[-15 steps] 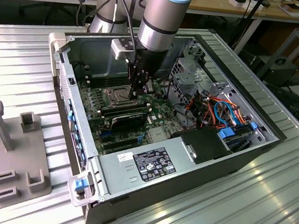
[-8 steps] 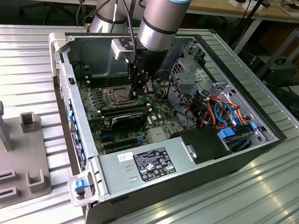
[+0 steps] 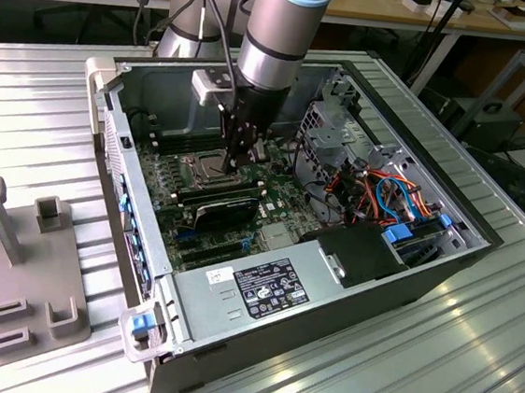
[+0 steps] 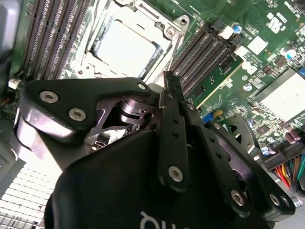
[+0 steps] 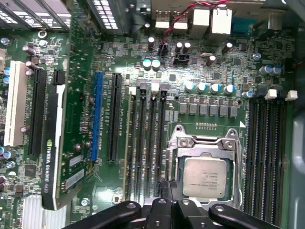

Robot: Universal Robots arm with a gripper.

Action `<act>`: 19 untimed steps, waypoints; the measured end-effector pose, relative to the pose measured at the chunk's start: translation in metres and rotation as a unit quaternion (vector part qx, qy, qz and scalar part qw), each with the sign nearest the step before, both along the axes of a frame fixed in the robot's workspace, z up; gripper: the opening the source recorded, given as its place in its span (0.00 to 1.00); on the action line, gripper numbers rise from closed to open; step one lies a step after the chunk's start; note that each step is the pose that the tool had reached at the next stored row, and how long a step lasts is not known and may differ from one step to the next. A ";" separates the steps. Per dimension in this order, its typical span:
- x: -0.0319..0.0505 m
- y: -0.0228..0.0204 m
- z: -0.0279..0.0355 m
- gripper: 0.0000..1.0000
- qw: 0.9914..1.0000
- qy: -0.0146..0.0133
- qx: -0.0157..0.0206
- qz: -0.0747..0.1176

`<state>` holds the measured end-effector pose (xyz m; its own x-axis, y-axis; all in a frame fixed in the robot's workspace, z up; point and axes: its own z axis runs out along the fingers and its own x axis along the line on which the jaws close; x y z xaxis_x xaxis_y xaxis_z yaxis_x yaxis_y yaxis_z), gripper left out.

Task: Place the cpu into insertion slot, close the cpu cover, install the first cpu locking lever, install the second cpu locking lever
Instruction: 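Install the second cpu locking lever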

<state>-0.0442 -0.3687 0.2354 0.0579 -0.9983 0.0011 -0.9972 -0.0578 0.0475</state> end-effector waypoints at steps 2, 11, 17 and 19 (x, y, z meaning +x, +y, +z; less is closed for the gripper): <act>0.0003 0.0001 -0.0008 0.11 1.000 0.000 0.000 0.000; -0.0004 -0.0026 -0.0049 0.11 1.000 0.004 0.000 -0.002; -0.0057 -0.0026 -0.0091 0.11 1.000 0.005 0.000 -0.002; -0.0085 -0.0027 -0.0102 0.11 1.000 0.005 0.000 -0.002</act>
<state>-0.0527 -0.3714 0.2252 0.0531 -0.9986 0.0007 -0.9970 -0.0530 0.0569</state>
